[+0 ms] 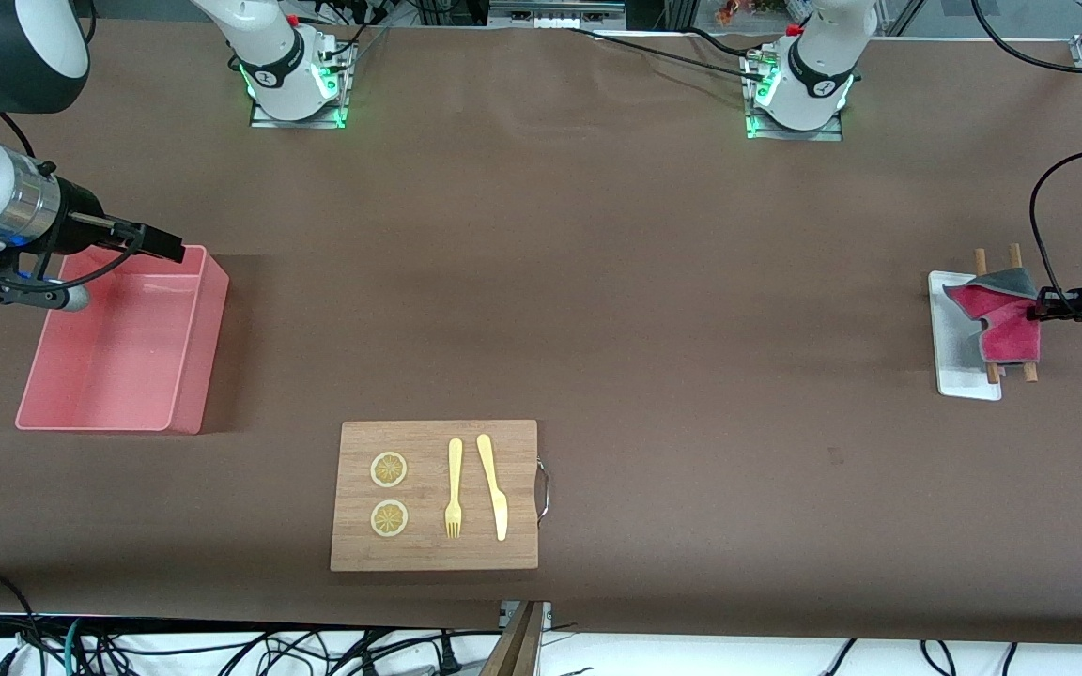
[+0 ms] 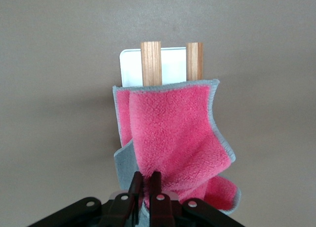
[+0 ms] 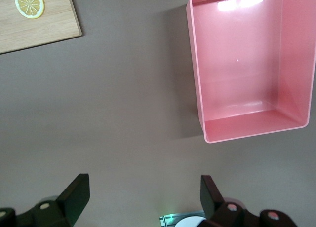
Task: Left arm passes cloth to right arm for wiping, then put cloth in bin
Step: 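Close the left gripper on the cloth, then lift the cloth with the left gripper while the right gripper approaches, then grasp the cloth with the right gripper beside the left gripper, then pull the cloth away with the right gripper while the left gripper releases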
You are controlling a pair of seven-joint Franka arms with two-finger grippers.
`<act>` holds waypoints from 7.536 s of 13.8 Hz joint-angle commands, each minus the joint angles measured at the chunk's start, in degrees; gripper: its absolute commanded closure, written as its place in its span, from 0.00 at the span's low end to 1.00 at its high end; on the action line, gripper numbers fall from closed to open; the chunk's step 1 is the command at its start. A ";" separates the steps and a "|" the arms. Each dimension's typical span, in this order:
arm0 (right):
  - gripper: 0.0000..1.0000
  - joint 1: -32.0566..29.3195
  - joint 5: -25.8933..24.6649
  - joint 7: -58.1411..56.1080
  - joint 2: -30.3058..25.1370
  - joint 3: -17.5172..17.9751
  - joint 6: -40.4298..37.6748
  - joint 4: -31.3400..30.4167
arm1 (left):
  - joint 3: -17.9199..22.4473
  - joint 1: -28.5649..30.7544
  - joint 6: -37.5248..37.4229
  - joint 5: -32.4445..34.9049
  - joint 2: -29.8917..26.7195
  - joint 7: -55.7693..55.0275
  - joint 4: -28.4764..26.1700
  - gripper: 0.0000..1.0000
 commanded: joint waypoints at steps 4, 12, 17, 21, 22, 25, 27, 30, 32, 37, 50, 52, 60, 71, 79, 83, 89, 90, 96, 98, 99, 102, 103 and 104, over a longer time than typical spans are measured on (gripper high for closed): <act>0.01 0.14 0.87 0.88 0.36 0.03 -0.81 0.95 | -0.57 0.95 -1.42 -3.59 0.68 1.84 1.87 1.00; 0.01 0.66 1.92 1.66 0.36 0.03 -0.81 0.95 | -3.64 -0.98 -17.21 -3.59 0.33 0.87 18.10 1.00; 0.01 2.86 7.00 12.98 0.71 0.03 -0.11 0.95 | -17.23 -1.60 -24.17 -3.41 0.07 -7.61 26.39 1.00; 0.01 4.09 10.89 18.80 1.50 0.03 0.86 1.04 | -24.56 -10.35 -26.73 -4.20 0.15 -30.88 28.59 1.00; 0.01 4.62 10.98 19.59 1.76 0.03 1.73 1.04 | -24.48 -13.95 -26.73 -7.16 0.15 -37.04 29.03 1.00; 0.01 7.60 13.26 27.21 2.64 0.03 4.89 1.04 | -24.39 -25.55 -24.63 -15.52 4.09 -56.27 32.88 1.00; 0.01 10.33 13.35 31.88 3.60 0.03 7.79 1.04 | -24.39 -32.06 -19.55 -20.09 9.10 -69.03 37.01 1.00; 0.01 13.05 14.66 36.11 5.01 0.03 10.61 1.04 | -24.30 -38.58 -6.83 -29.75 12.45 -81.45 38.00 1.00; 0.01 14.90 17.47 39.53 6.41 0.03 14.03 1.04 | -24.39 -42.19 0.57 -31.53 13.42 -85.51 38.00 1.00; 0.01 19.12 17.48 44.29 10.02 0.03 21.60 1.04 | -24.30 -47.65 11.40 -36.90 15.01 -92.20 38.00 1.00; 0.01 21.41 17.66 44.38 10.03 0.03 12.90 0.60 | -24.30 -47.83 12.91 -36.99 15.71 -92.47 38.09 1.00; 0.01 21.76 19.66 44.65 10.03 0.12 13.17 0.77 | -24.30 -47.83 12.91 -36.99 15.71 -92.47 38.17 1.00; 0.02 20.97 28.37 45.00 10.46 -0.14 18.62 0.86 | -24.30 -47.83 12.91 -36.99 15.71 -92.38 38.09 1.00; 1.00 20.97 29.70 46.84 11.70 -0.14 20.90 0.86 | -24.21 -47.65 13.00 -36.90 15.71 -92.03 38.09 1.00; 1.00 21.41 29.18 46.14 12.66 -0.14 20.73 1.04 | -24.21 -47.48 12.91 -36.90 15.71 -91.59 38.09 0.56; 1.00 21.58 28.82 45.88 13.10 -0.06 20.03 1.13 | -24.21 -47.13 12.82 -36.90 15.36 -91.94 38.09 0.02; 1.00 27.11 22.43 46.23 17.22 0.03 20.02 1.04 | -24.21 -44.33 12.12 -35.93 14.92 -91.42 38.00 0.00; 1.00 28.08 20.32 46.32 18.28 0.03 20.02 1.13 | -24.30 -42.75 11.42 -35.84 14.49 -90.37 37.56 0.00; 1.00 29.67 18.27 45.17 19.78 0.03 20.29 1.13 | -23.95 -31.94 -6.12 -26.10 4.13 -76.86 33.00 0.00; 1.00 32.21 17.58 45.26 21.01 0.03 20.73 1.21 | -23.86 -28.25 -13.24 -23.12 -1.31 -72.11 29.49 0.00; 1.00 33.18 15.74 45.26 21.97 0.03 20.90 1.30 | -23.95 -26.49 -16.24 -20.75 -3.86 -67.90 27.30 0.00; 1.00 36.34 12.04 45.26 24.96 0.03 21.25 2.44 | -23.86 -18.94 -19.52 -16.96 -10.29 -54.02 16.77 0.00; 1.00 36.61 12.03 45.09 25.49 0.03 21.26 2.44 | -23.86 -17.17 -19.61 -15.21 -11.61 -50.84 14.29 0.00; 1.00 36.70 11.95 45.00 25.93 0.03 21.52 2.44 | -23.77 -16.20 -20.31 -12.23 -12.75 -49.07 12.53 0.00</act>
